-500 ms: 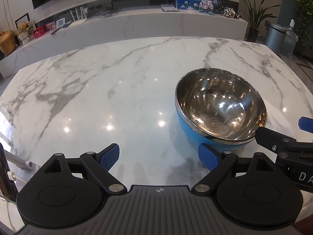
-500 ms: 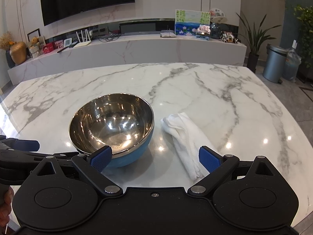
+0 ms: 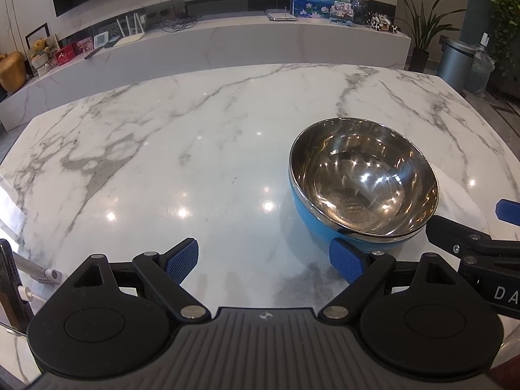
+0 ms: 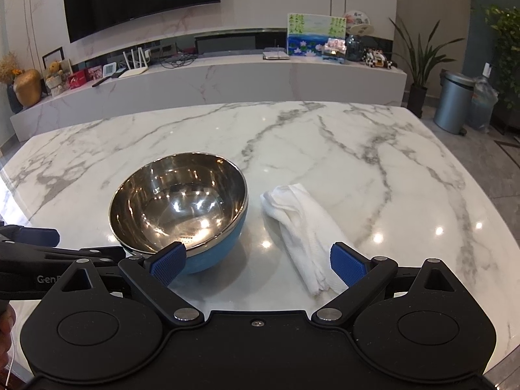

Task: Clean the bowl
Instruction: 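Move the right tool toward the white cloth beside the bowl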

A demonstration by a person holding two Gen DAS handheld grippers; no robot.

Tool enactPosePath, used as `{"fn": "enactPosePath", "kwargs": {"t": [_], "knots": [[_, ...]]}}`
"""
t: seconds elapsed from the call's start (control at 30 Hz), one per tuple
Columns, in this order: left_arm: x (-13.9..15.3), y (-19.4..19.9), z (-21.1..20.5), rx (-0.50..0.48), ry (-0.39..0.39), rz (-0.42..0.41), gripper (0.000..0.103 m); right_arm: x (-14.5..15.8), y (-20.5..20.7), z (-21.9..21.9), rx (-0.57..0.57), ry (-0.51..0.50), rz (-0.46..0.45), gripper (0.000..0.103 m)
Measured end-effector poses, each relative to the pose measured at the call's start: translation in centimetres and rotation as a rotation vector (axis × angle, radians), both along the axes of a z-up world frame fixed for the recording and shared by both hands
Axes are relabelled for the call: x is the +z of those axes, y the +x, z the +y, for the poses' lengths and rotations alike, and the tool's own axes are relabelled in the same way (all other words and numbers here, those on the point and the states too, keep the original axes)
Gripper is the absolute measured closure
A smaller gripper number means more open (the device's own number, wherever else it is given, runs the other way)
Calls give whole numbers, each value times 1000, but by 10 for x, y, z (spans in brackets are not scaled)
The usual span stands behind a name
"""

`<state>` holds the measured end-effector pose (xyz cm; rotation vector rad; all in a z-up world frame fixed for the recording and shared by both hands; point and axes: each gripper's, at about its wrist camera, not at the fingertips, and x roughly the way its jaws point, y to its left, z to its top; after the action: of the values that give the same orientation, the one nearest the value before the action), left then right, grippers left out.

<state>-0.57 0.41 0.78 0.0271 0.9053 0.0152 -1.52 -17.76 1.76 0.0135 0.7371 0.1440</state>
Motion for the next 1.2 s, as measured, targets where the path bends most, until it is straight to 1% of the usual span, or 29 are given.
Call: {"fn": "enactPosePath", "kwargs": {"t": [0.3,0.47,0.63,0.73,0.8,0.87,1.2], "knots": [[2,-1,-2,24,33,-18,15,-15,-17,-17,-12,11,-5,7],[3,-1,-3,25,47,-21,15,-27,-24,-17,-10,9,-1,7],[3,0,-2,30,44,-25,15,-41,-49,-29,-9,9,-4,7],[4,-1,-1,27,41,-27,15,-46,-51,-28,-10,8,0,7],[4,-1,-1,26,40,-26,15,-20,-23,-14,-12,7,19,7],[4,-2,-1,24,41,-27,15,-3,-4,-7,-13,6,31,7],[7,-5,0,19,31,-26,15,0,2,-2,-10,9,26,7]]}}
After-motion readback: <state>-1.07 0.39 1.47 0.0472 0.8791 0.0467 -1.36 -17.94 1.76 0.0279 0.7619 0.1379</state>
